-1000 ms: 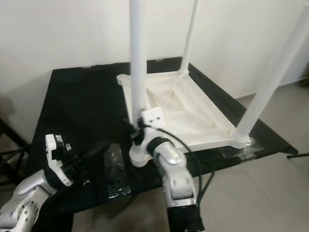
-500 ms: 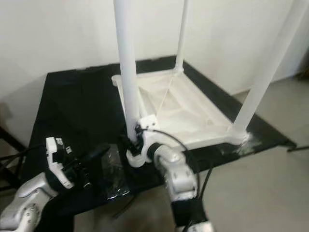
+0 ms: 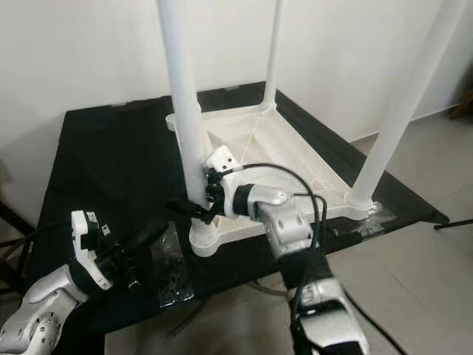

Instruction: Building children table

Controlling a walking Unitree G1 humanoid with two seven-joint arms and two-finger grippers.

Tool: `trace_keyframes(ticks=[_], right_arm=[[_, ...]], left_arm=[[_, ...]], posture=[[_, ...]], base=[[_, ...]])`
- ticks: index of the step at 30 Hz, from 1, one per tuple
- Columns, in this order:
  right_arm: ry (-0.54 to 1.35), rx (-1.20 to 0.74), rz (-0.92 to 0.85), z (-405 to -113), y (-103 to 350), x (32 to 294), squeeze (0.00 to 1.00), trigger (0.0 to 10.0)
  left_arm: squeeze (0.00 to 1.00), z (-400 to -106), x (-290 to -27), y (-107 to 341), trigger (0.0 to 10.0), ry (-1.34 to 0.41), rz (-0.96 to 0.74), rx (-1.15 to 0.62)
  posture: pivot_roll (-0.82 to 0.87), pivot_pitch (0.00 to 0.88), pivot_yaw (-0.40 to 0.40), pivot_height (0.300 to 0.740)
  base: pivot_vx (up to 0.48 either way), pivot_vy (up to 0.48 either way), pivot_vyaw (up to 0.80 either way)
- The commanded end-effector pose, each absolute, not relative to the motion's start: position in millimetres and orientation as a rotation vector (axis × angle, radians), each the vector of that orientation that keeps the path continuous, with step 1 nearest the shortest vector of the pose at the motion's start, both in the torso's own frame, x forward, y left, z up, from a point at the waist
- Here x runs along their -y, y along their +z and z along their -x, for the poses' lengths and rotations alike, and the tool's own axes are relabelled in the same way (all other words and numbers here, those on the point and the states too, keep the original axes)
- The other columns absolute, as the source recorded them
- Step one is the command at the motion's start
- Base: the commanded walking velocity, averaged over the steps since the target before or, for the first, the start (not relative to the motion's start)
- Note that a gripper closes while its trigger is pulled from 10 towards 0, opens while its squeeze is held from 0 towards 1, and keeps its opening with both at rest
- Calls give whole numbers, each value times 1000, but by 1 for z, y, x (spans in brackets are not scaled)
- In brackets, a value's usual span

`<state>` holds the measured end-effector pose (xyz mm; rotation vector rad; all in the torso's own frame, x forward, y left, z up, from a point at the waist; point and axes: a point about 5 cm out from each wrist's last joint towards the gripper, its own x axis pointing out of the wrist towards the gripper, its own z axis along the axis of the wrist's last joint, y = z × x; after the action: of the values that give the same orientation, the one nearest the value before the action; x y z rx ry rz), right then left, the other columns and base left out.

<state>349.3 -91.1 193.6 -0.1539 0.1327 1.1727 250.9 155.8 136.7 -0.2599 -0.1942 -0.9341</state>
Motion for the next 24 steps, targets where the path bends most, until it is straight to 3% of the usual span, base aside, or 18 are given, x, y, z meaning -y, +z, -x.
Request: trace_keyframes(ticks=[1, 4, 5, 21, 22, 23, 24], right_arm=[[1249, -122, 126, -350, 197, 87, 0, 8000], [1270, -108, 115, -352, 200, 89, 0, 8000], [1278, -109, 109, -354, 201, 91, 0, 0], [1294, -180, 108, -356, 184, 113, 0, 0], [1187, -199, 128, -354, 176, 117, 0, 0], [824, -191, 40, -358, 166, 117, 0, 0], [824, -191, 40, -358, 166, 117, 0, 0]], left_arm=[[0, -250, -156, 136, 10000, -927, 259, 198], [0, -250, -156, 136, 10000, -927, 260, 198], [0, -250, -156, 136, 10000, -927, 260, 197], [0, -249, -155, 136, 10000, -924, 264, 198], [0, -249, -155, 136, 10000, -924, 264, 198], [0, -248, -155, 135, 10000, -924, 264, 198], [0, -248, -155, 135, 10000, -924, 264, 198]], posture=[[14, 0, 9, 740], [14, 0, 9, 740], [17, 0, 8, 740], [14, 0, 7, 740], [9, 0, -14, 740], [7, 0, -26, 740], [7, 0, -26, 740]], base=[[0, 0, 0], [0, 0, 0], [0, 0, 0], [0, 0, 0], [0, 0, 0], [0, 0, 0], [0, 0, 0]])
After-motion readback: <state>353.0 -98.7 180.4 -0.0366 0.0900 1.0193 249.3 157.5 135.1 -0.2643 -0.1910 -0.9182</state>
